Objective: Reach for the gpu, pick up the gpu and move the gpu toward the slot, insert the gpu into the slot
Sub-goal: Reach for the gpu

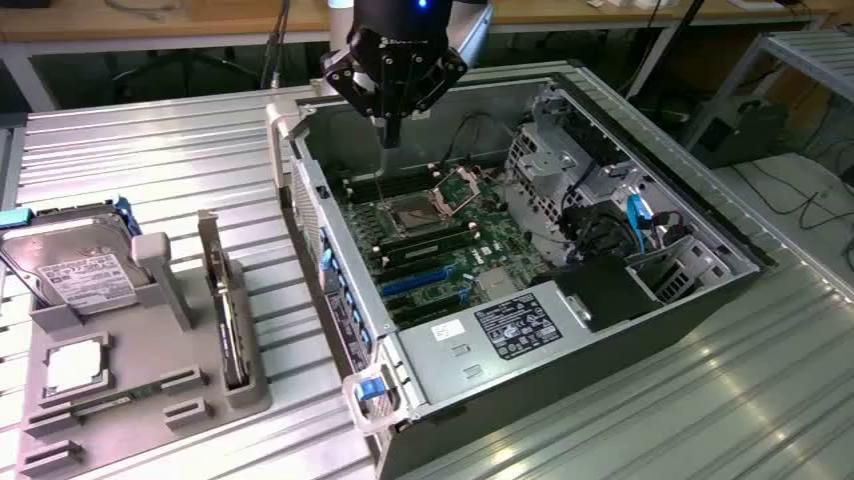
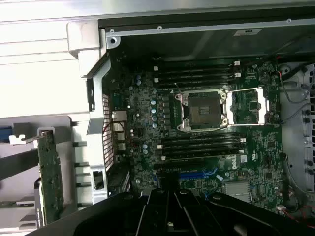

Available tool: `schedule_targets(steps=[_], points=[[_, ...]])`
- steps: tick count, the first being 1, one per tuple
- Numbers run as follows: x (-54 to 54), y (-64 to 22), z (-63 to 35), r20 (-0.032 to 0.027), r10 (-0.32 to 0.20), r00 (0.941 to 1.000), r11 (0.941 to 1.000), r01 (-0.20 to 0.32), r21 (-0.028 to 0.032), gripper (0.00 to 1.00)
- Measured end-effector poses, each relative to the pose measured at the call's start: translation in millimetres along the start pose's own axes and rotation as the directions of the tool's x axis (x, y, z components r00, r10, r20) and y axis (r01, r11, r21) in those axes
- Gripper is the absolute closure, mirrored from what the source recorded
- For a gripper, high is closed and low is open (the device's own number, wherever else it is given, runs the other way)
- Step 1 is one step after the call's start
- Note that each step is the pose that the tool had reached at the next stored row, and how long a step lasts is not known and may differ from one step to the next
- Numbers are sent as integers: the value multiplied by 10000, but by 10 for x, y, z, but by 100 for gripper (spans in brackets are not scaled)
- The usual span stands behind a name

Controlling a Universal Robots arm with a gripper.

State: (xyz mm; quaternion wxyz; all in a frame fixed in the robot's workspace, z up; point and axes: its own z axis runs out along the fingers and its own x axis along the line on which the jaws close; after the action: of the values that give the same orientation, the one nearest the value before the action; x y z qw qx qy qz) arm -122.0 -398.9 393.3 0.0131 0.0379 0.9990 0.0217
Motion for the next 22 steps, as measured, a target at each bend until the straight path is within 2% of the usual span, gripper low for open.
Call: schedule_targets(steps=[12,22], points=[[35,-3,-1,-1,0,10000,10000,0,1,89],[112,-9,-3,0,0,10000,10000,0,0,89]])
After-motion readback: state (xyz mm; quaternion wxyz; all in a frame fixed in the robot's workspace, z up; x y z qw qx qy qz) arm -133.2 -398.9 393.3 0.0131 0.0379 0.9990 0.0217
